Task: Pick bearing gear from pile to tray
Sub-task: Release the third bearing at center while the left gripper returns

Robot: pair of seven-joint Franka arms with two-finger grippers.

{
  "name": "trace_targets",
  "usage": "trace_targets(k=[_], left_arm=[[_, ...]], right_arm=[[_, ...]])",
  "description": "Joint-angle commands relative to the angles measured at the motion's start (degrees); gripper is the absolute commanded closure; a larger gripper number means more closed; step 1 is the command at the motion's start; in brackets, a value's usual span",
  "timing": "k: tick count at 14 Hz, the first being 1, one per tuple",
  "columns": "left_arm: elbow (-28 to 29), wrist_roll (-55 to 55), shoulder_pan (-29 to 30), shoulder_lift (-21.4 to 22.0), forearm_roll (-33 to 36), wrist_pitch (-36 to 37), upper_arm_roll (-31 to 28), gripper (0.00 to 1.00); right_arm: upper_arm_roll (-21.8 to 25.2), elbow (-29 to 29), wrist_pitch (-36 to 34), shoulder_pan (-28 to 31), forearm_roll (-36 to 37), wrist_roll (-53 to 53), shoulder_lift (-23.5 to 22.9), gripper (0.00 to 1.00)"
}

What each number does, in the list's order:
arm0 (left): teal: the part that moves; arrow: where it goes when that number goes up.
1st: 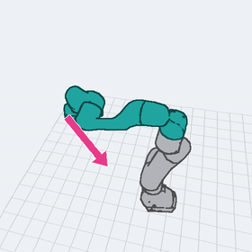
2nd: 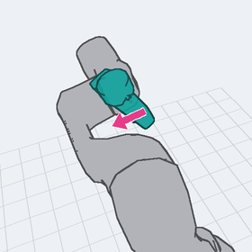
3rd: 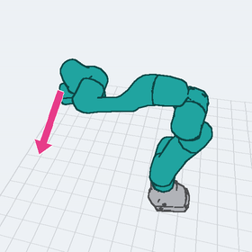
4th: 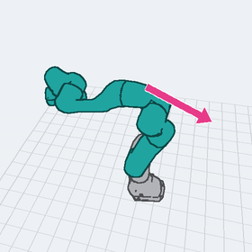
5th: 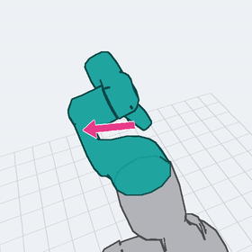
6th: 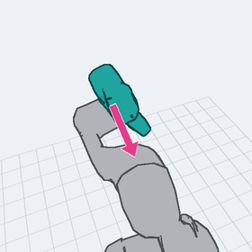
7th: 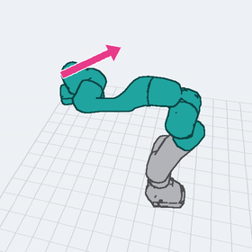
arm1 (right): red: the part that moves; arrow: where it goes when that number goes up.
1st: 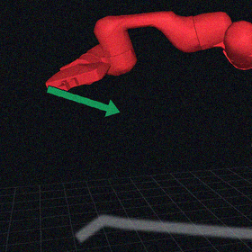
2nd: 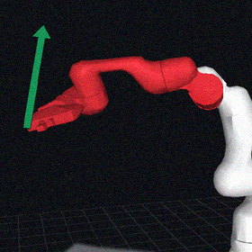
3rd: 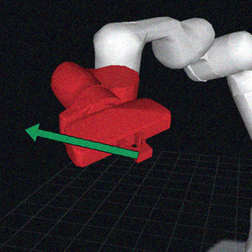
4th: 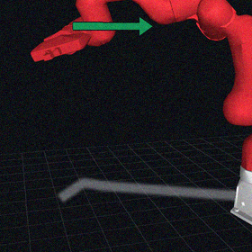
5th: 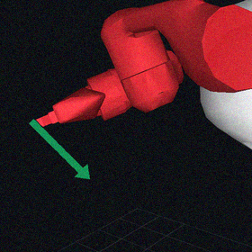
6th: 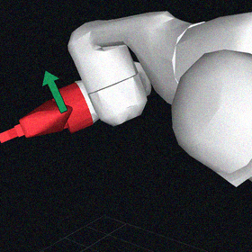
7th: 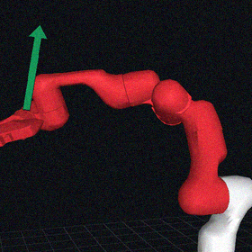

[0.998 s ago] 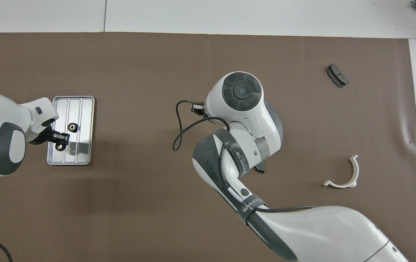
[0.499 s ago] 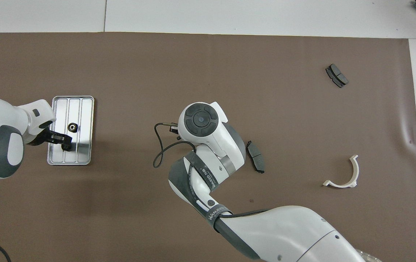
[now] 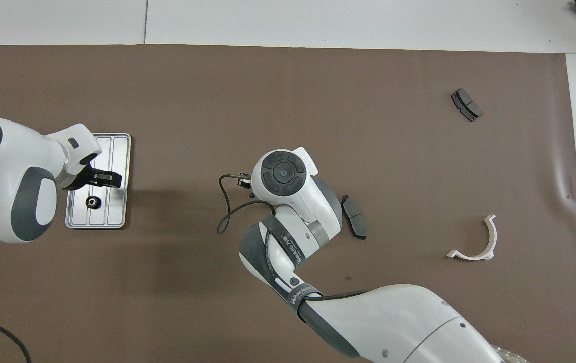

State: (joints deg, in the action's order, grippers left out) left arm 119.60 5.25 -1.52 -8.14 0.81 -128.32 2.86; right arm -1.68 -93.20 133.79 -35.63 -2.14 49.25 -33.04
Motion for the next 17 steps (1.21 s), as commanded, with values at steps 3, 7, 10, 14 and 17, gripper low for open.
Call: trace_targets(k=[3,7,10,14,17], left_arm=[[-4.5,-14.9,-8.6,-2.0,0.2,-0.2,-0.5,0.32],[-9.1,-21.3,-16.6,-3.7,-2.7,-0.1,-0.5,0.4],[-15.3,-29.7,-23.0,-8.9,-2.7,0.6,-0.7,0.41],[-21.7,-34.5,-27.7,-15.2,-2.4,0.5,-0.8,0.42],[-21.8,-34.9,-30.3,-17.0,-2.0,0.0,-0.8,0.43]], right_arm=[[1.1,-1.3,-1.9,5.7,3.5,-2.1,7.1,0.0],[1.1,-1.3,-6.8,15.0,3.5,-14.7,12.5,0.0],[1.1,-1.2,-10.4,21.8,3.5,-22.4,15.4,0.0],[1.1,-1.1,-15.8,29.1,3.6,-29.5,19.3,0.0],[1.1,-1.1,-20.7,32.6,3.5,-33.4,23.1,0.0]])
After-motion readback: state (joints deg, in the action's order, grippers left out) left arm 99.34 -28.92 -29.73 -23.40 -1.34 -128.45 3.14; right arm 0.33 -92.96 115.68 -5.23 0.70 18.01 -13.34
